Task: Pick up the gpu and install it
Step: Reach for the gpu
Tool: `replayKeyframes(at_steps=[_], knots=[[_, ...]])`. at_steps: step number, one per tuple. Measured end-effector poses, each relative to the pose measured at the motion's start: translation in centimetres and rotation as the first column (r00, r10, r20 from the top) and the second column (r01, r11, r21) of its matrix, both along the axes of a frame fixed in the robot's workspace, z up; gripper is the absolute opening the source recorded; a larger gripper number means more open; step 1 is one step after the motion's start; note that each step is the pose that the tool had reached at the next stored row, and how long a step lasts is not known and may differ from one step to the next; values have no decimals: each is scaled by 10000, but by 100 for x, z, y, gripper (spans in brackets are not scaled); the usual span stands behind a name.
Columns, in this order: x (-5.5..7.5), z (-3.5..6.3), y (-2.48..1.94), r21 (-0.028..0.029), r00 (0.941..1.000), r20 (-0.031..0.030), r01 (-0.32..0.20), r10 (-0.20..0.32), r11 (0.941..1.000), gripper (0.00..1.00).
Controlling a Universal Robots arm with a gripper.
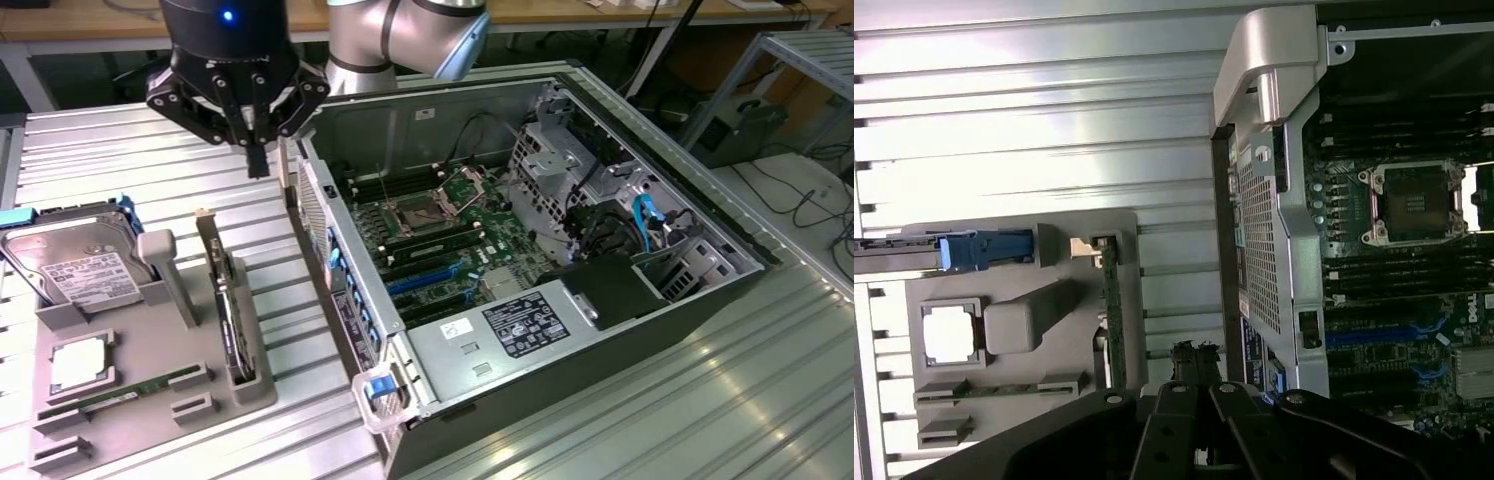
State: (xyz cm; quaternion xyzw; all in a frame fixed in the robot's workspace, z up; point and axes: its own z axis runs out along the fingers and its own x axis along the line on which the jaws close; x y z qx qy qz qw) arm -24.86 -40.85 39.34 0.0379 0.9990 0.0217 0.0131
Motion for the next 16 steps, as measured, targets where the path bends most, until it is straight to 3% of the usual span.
replayKeyframes(at_steps=[16], knots=[[-136, 0, -28, 1, 10000, 1, 0, 0, 10000, 11]])
